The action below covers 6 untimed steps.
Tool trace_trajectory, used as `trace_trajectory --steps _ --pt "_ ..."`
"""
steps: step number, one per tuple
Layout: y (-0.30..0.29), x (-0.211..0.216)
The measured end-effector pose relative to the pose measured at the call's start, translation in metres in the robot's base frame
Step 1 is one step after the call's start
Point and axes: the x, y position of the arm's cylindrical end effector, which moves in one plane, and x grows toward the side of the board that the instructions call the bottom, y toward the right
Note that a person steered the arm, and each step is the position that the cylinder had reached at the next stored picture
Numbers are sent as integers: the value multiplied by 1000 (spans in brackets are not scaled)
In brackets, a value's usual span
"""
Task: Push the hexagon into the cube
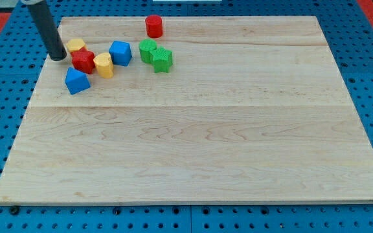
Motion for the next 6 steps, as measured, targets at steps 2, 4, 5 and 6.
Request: trace_trajectory --steps 2,4,5,6 --pt "17 -25" --pt "116 22" --pt "88 22" --pt "46 4"
